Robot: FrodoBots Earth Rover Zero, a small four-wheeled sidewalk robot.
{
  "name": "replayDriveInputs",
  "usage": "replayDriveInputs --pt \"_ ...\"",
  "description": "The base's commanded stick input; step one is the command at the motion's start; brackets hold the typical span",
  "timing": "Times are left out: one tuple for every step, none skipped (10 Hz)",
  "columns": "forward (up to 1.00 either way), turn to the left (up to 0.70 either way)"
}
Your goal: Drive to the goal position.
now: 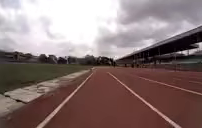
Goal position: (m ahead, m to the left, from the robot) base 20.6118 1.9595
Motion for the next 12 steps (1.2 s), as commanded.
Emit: replayDriveInputs --pt "0.7 0.0" --pt "0.7 0.0" --pt "0.7 0.0" --pt "0.7 0.0" --pt "0.7 0.0" --pt "0.7 0.0" --pt "0.7 0.0" --pt "0.7 0.0" --pt "0.7 0.0" --pt "0.7 0.0" --pt "0.7 0.0" --pt "0.7 0.0"
